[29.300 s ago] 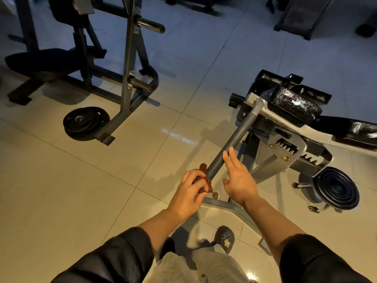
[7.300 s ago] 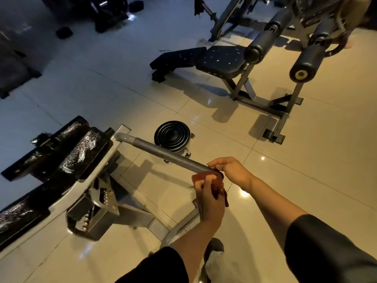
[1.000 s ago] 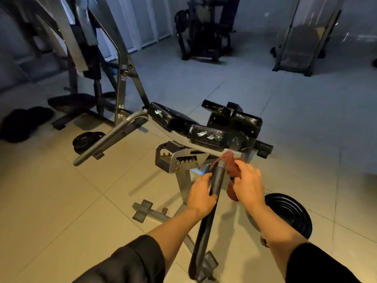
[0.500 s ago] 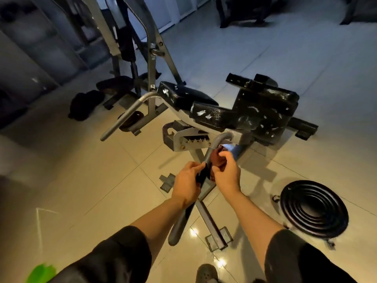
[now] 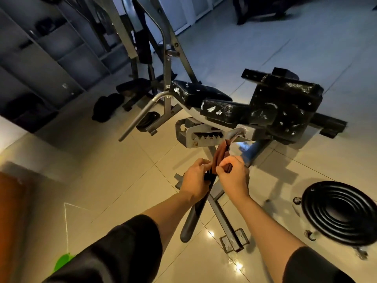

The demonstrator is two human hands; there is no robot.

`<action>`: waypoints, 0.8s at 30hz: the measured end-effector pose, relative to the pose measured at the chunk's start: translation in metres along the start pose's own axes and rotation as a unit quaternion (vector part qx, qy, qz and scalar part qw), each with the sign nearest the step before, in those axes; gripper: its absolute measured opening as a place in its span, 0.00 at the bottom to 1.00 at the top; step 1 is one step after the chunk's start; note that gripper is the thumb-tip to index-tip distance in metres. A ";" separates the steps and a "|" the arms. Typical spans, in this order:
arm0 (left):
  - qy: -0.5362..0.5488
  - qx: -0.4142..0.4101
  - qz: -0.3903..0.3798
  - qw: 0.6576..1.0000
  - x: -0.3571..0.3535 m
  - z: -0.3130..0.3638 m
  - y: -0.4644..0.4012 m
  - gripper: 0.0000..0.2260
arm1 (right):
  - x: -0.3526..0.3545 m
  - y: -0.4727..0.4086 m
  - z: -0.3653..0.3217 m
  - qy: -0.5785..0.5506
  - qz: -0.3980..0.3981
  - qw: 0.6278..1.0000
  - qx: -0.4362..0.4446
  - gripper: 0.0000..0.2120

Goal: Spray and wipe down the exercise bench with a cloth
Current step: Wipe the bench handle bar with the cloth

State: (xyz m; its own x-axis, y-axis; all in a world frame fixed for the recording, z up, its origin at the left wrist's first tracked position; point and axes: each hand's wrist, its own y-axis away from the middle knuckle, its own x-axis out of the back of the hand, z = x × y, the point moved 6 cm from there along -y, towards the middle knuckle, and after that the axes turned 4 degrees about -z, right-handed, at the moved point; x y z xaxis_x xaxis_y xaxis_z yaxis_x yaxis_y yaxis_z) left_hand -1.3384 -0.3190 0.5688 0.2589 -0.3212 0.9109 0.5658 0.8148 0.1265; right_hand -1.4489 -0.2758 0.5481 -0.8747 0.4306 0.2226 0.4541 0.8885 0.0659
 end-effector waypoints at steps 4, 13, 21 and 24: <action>0.046 -0.022 0.015 0.999 0.002 0.001 0.015 0.22 | 0.001 0.009 0.001 -0.056 -0.015 0.998 -0.020 0.16; 0.033 0.008 0.031 0.999 -0.011 -0.038 0.064 0.24 | -0.043 0.055 0.003 0.032 -0.012 0.997 -0.073 0.17; 0.047 -0.010 0.024 0.999 -0.017 -0.052 0.086 0.23 | -0.044 0.054 0.002 0.035 0.036 0.997 -0.061 0.23; 0.032 -0.018 0.011 0.999 -0.020 -0.062 0.096 0.23 | -0.066 0.078 0.008 0.085 0.031 0.994 -0.063 0.25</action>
State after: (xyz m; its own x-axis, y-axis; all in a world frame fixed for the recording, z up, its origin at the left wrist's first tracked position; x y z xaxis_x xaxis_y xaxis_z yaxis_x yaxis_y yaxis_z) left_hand -1.2411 -0.2638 0.5382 0.3207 -0.3353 0.8859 0.5868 0.8045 0.0921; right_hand -1.3570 -0.2335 0.5312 -0.8081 0.4413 0.3901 0.5330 0.8298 0.1654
